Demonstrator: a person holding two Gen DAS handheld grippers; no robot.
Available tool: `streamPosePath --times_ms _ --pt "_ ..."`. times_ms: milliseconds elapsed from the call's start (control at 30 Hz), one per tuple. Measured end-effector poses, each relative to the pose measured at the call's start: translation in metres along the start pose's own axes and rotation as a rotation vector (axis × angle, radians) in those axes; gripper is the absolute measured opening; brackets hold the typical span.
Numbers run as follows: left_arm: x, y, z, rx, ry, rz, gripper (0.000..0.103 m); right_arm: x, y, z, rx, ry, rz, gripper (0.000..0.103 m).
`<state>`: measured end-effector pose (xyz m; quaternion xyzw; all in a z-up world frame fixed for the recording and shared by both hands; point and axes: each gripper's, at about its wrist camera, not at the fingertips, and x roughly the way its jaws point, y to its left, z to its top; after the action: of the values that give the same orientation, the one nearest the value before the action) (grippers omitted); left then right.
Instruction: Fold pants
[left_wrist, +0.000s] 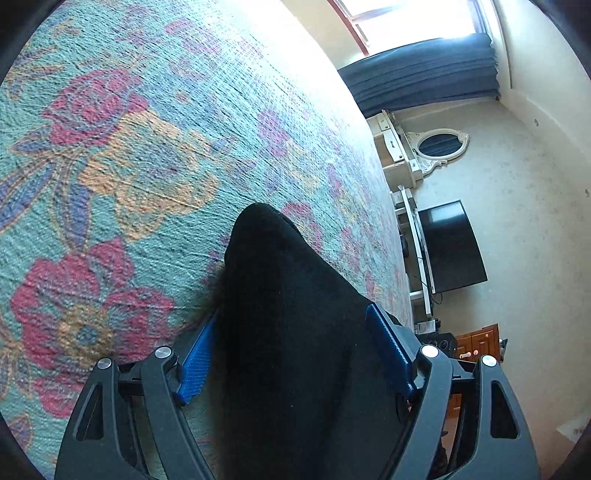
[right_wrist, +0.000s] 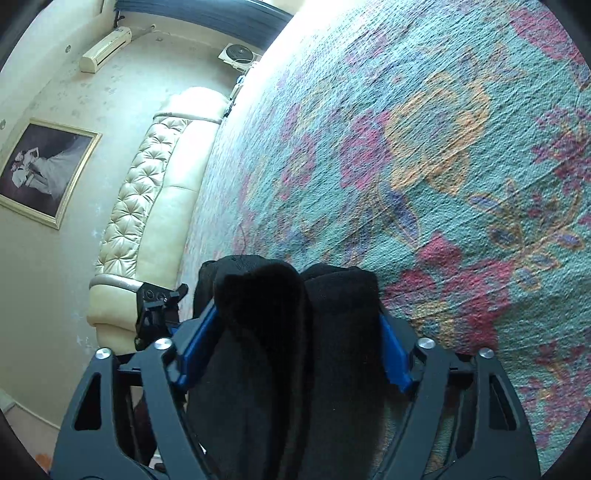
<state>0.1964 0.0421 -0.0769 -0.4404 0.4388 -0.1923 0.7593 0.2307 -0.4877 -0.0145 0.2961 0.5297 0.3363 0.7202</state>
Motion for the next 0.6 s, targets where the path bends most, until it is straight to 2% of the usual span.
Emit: streamPosePath --times_ms 33,67,200,367,600 --pt "0.004 -0.002 0.000 0.022 0.010 0.042 0.053 0.000 -0.002 -0.002 0.004 -0.006 0.014 0.048" --pt "0.007 -0.002 -0.001 0.042 0.022 0.083 0.042 -0.002 -0.004 -0.003 0.007 -0.018 0.030 0.043" --pt "-0.001 0.002 -0.002 0.036 -0.013 0.067 0.032 -0.004 0.002 -0.008 -0.001 -0.064 0.038 0.036" --pt "-0.009 -0.004 0.005 0.069 -0.034 0.082 0.026 0.002 0.011 -0.001 -0.029 -0.092 0.022 0.033" --pt "-0.019 0.001 0.041 0.047 -0.086 0.121 0.026 0.035 0.024 0.025 -0.017 -0.121 0.054 0.032"
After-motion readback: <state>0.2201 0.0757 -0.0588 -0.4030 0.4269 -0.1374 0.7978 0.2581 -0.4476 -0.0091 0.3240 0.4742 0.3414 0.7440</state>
